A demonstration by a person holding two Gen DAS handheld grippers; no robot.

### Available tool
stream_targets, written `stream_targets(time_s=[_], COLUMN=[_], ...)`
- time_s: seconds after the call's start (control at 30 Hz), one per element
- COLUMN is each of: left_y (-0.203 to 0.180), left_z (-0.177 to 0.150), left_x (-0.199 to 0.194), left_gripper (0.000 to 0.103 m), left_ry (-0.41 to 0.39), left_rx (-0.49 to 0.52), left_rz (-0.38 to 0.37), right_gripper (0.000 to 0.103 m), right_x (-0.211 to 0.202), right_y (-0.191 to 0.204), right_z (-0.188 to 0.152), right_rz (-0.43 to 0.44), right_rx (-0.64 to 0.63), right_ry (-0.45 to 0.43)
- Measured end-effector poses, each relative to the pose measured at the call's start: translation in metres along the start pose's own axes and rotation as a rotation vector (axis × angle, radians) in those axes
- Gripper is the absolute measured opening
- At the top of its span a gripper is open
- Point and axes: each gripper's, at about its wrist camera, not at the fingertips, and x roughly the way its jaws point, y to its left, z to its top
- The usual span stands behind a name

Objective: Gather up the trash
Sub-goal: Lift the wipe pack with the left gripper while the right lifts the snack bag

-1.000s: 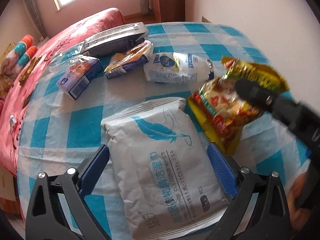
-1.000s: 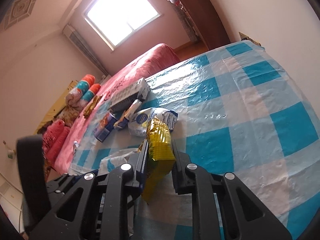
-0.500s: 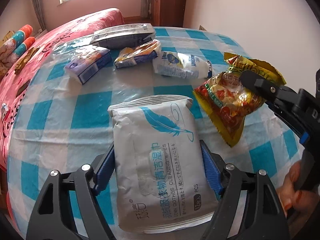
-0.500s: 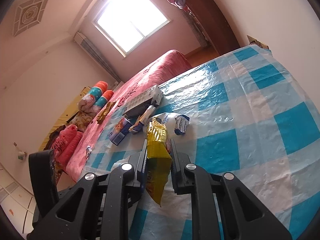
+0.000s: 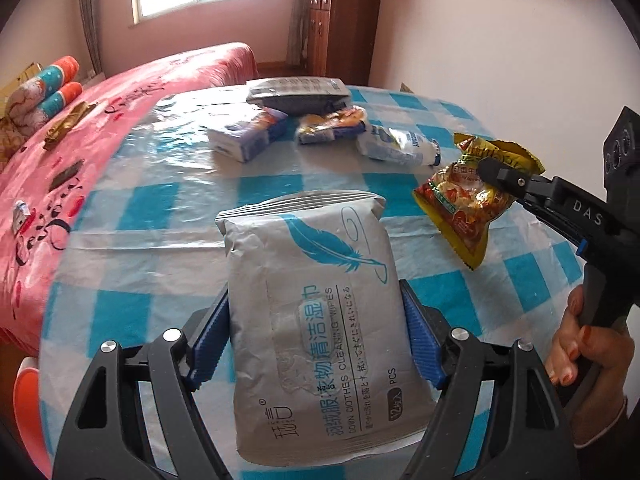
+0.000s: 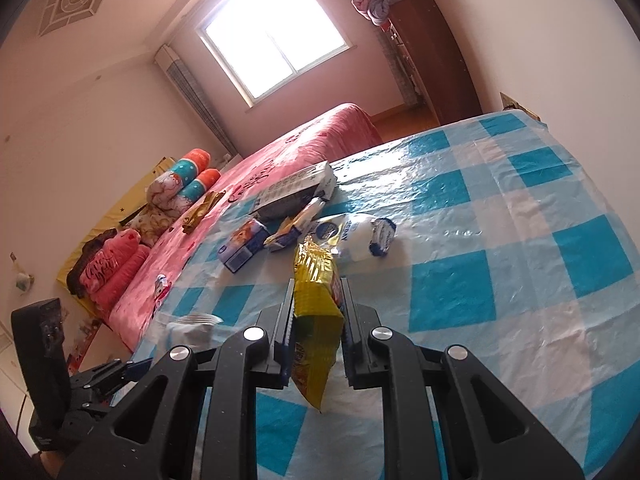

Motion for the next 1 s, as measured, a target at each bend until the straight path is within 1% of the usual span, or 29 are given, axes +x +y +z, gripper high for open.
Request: stream_targets(time_s=[0.1,0.37,0.73,1.0], left_y=[0.010,0.037,0.068,0.092], left_z=[-0.007,-0.022,-0.040,-0.056], left_x=[-0.008,-0.023,-0.043,-0.062], left_gripper=[0.078,0.078,0.078,0.078], left_ry=[-0.010,-0.041,-0.082,-0.104], left_rx=[0.002,-0.020,-0.075,-0.109], left_rz=[0.010,0.013,-0.019,-0.015], right_gripper=[0.020,0.020,0.020,0.020], right_x=[0.000,-0.002,0.009,0.011], right_y=[0.003,0.025,0.059,0.094], right_z=[-0.003,-0.011,-0.030,-0.040], right_rz=[0.028,0.033,0.088,0.124], right_rx=[0.020,-0.003,0.002,-0.028], right_ry=[0.010,0.030,0.110,0.153])
